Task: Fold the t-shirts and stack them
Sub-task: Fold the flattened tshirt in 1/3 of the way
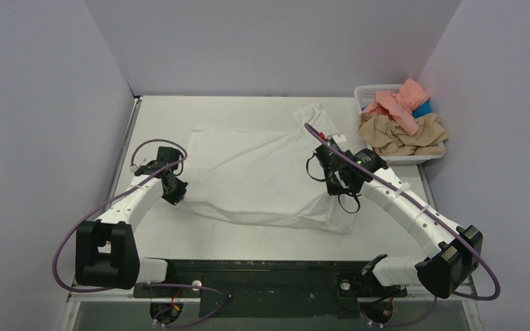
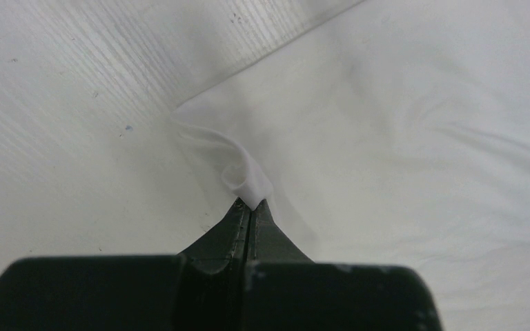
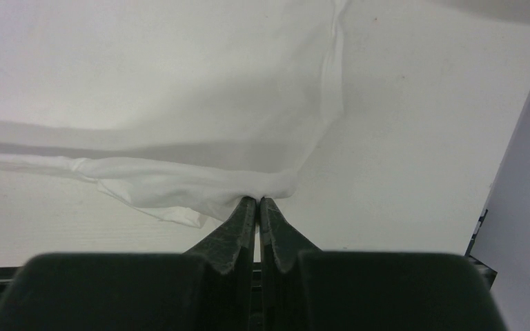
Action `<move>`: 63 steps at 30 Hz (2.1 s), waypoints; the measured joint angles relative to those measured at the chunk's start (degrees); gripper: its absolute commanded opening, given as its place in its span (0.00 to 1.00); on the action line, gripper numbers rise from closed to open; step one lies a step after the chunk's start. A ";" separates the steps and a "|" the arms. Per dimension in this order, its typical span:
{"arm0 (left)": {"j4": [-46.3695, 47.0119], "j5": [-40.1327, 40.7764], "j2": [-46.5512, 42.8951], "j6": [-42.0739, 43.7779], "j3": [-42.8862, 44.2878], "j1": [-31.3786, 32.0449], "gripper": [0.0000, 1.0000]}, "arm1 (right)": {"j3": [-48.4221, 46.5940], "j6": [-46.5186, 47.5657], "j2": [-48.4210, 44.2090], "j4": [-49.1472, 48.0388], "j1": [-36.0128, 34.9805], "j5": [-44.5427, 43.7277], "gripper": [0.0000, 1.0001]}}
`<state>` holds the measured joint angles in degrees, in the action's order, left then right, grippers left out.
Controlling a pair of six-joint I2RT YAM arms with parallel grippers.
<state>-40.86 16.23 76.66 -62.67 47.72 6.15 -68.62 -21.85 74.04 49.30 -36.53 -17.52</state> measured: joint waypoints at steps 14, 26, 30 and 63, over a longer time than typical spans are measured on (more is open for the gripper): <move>1.38 1.05 3.30 -1.31 3.72 -0.26 0.00 | -5.38 2.58 5.73 -3.23 5.79 0.98 0.00; 5.55 1.36 5.64 -1.27 4.50 -0.26 0.00 | -9.55 4.39 10.82 -3.93 9.66 1.09 0.00; 6.36 1.38 8.57 -1.18 6.27 -0.26 0.00 | -10.75 4.96 12.98 -4.22 10.47 1.49 0.00; 7.43 -4.35 4.92 8.28 4.76 -0.61 0.90 | 12.68 -9.75 10.60 -26.60 15.56 17.55 0.76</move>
<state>-33.43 11.88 81.58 -54.39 52.49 5.54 -55.94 -31.59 84.64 22.70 -20.97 0.03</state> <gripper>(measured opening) 0.892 0.756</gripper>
